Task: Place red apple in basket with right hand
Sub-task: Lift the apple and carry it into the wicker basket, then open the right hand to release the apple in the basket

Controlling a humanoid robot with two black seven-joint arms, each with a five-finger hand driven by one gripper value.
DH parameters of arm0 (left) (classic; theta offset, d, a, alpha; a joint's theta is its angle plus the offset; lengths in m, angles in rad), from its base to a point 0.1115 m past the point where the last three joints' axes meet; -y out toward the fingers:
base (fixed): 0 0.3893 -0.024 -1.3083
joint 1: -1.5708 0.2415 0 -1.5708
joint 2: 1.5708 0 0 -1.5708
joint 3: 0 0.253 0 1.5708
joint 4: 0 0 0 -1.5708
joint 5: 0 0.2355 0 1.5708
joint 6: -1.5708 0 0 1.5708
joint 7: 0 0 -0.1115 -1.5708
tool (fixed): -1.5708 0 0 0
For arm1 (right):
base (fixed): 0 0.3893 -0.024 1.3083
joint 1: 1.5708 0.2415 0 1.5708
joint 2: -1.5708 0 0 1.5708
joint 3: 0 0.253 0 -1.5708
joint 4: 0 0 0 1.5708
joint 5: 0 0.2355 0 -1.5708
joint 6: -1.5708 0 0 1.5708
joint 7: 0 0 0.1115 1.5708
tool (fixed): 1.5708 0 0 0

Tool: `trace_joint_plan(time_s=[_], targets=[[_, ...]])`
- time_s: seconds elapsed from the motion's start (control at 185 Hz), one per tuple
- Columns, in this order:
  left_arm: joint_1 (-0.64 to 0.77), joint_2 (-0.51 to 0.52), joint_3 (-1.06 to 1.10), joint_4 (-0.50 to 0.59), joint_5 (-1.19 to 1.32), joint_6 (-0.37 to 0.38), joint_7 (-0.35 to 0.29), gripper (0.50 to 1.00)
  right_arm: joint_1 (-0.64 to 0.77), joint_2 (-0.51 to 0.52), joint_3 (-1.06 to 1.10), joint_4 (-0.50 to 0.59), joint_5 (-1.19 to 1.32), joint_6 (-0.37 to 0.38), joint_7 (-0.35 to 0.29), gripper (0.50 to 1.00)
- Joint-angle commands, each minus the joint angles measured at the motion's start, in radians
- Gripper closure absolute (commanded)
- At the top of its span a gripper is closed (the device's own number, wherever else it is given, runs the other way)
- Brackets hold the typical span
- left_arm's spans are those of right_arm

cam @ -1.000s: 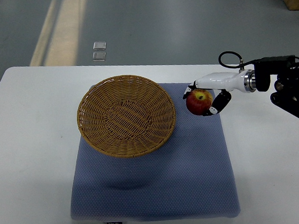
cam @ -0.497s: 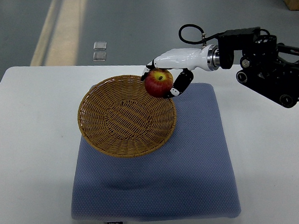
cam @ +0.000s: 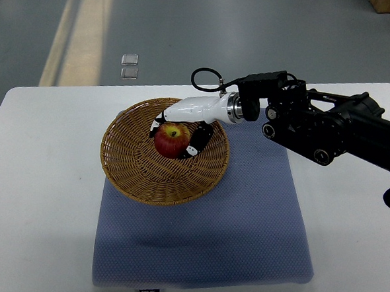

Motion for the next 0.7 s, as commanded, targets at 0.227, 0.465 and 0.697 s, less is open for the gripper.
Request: trace_joint_plan(time_s=[0.227, 0.465, 0.697], targets=[[0.0, 0.0, 0.0, 0.0, 0.0, 0.0, 0.0, 0.5, -0.036, 0.077, 0.0, -0.091, -0.001, -0.038, 0.0, 0.789], [0.0, 0.0, 0.0, 0.0, 0.0, 0.0, 0.0, 0.5, -0.041, 0.089, 0.002, -0.102, -0.001, -0.049, -0.014, 0.775], [0.0, 0.0, 0.0, 0.0, 0.0, 0.0, 0.0, 0.5, -0.05, 0.093, 0.002, -0.102, 0.005, -0.059, -0.014, 0.679]])
